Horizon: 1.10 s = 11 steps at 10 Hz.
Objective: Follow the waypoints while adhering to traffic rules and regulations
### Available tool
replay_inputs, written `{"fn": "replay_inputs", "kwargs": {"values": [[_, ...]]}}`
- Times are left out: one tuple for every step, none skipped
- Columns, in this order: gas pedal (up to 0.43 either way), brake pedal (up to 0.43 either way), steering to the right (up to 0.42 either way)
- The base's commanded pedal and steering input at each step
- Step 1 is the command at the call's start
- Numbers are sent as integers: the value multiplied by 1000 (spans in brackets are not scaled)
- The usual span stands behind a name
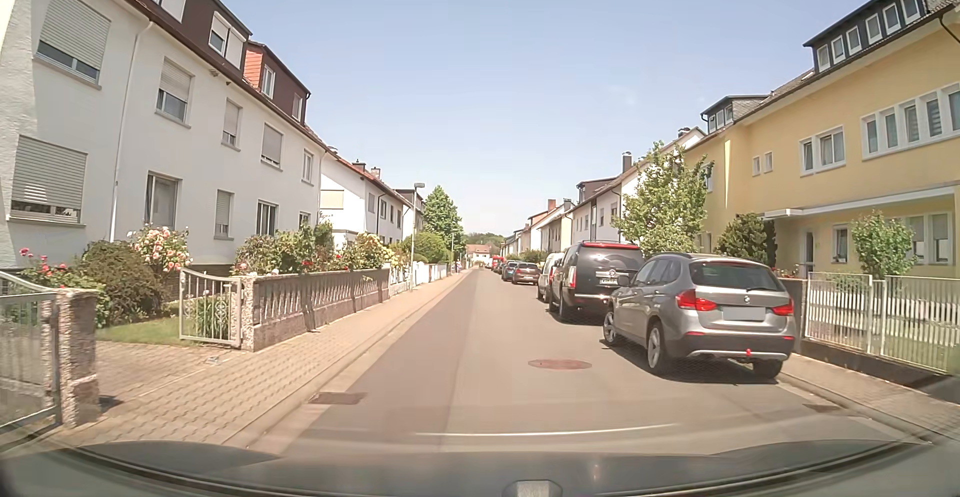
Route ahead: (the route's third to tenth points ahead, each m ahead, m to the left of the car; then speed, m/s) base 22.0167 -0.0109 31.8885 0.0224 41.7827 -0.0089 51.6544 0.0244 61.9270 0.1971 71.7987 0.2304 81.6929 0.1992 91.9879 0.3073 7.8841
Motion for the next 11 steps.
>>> {"fn": "replay_inputs", "kwargs": {"values": [[79, 0, -10], [79, 0, -10], [79, 0, -10], [79, 0, -9], [79, 0, -8], [79, 0, -5], [79, 0, 2], [79, 0, 5], [79, 0, 6], [79, 0, 8], [79, 0, 10]]}}
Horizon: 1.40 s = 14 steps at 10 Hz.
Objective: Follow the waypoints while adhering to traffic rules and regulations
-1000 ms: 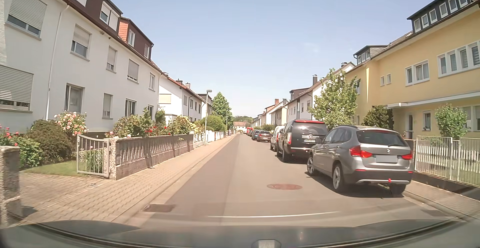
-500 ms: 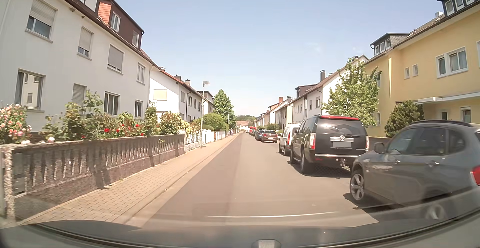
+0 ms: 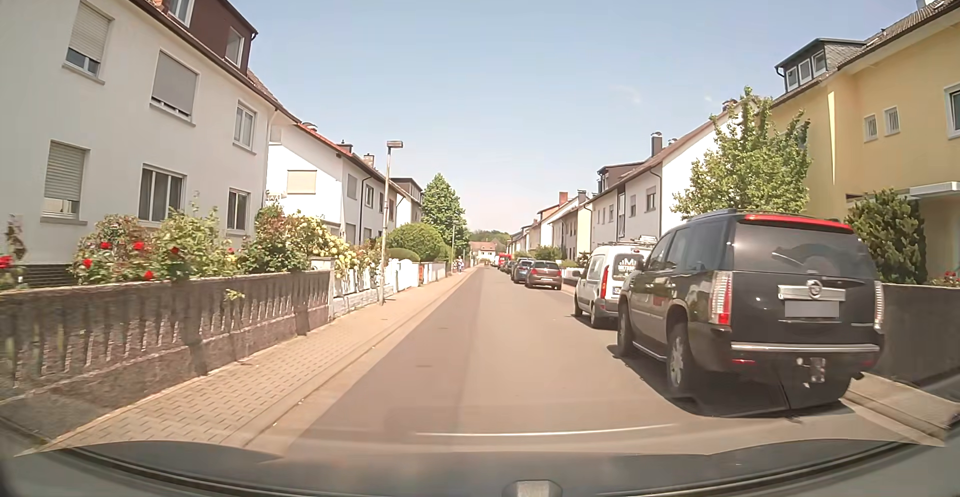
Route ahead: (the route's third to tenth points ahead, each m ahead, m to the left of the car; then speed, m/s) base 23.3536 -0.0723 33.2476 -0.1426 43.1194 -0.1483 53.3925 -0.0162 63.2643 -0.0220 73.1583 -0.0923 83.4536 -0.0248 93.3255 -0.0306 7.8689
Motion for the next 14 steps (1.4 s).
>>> {"fn": "replay_inputs", "kwargs": {"values": [[79, 0, 9], [79, 0, 9], [59, 0, 9], [59, 0, 9], [47, 0, 9], [39, 0, 9], [39, 0, 9], [39, 0, 9], [20, 0, 8], [8, 0, 7], [8, 0, 6], [0, 0, 5], [0, 0, 4], [0, 0, 1]]}}
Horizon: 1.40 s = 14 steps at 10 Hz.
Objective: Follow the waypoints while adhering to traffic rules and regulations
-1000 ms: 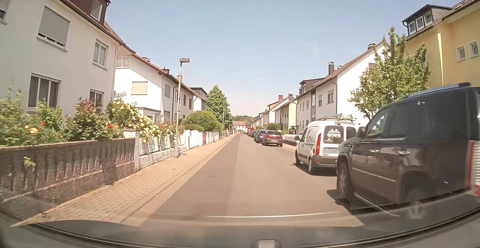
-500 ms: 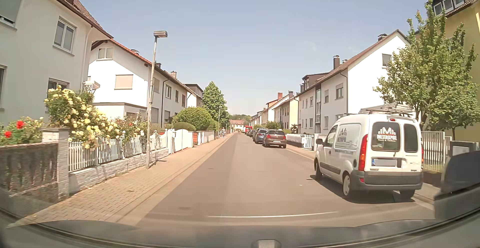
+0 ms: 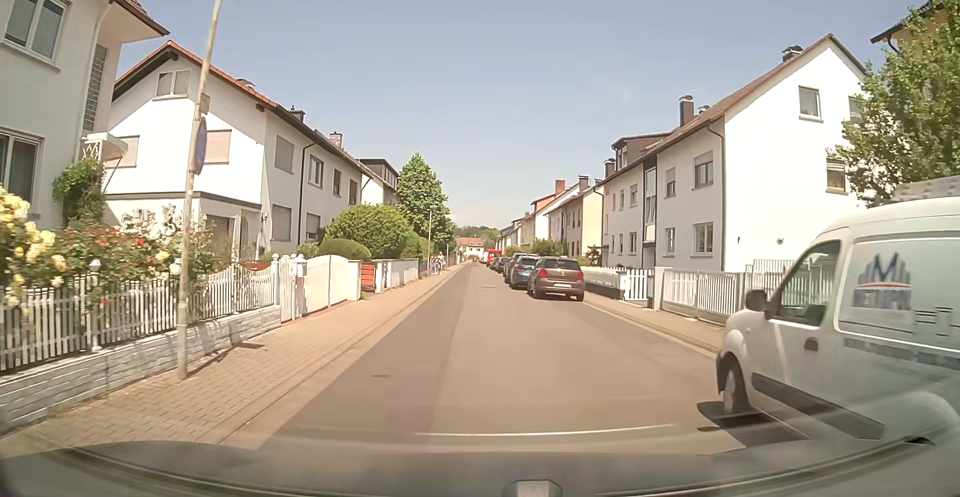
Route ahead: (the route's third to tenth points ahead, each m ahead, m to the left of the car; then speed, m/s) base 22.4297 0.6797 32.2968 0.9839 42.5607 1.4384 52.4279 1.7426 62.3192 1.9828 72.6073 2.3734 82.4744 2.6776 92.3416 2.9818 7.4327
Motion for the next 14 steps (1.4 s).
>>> {"fn": "replay_inputs", "kwargs": {"values": [[0, 0, 0], [0, 0, -2], [0, 0, -4], [0, 0, -5], [0, 0, -5], [0, 0, -5], [0, 0, -5], [0, 0, -6], [0, 0, -8], [0, 0, -8], [0, 0, -8], [0, 0, -8], [0, 0, -10], [0, 0, -12]]}}
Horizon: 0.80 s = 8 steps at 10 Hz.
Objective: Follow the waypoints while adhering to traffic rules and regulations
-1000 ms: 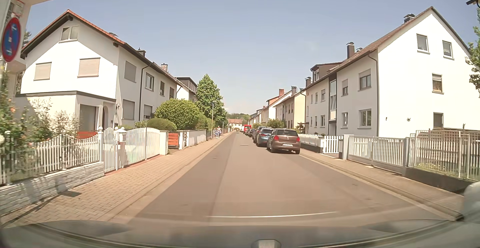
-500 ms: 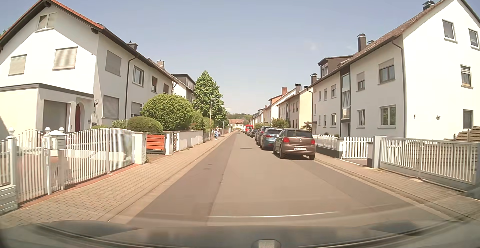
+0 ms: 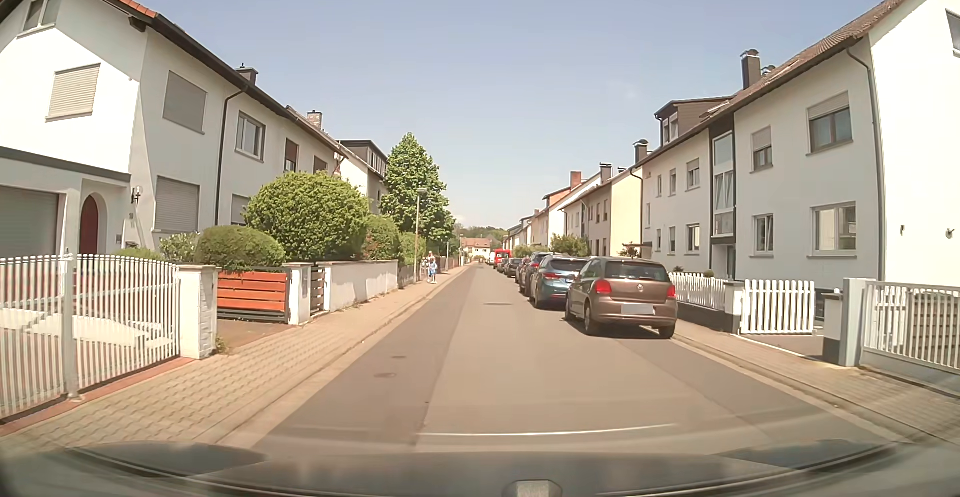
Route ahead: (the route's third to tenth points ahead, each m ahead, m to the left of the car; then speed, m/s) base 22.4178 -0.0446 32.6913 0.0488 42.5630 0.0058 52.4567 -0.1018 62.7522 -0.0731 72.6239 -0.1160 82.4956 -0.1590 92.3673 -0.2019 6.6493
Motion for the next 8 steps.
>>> {"fn": "replay_inputs", "kwargs": {"values": [[0, 0, -12], [0, 0, -13], [0, 0, -15], [0, 0, -18], [0, 0, -18], [0, 0, -16], [0, 0, -11], [0, 0, -9]]}}
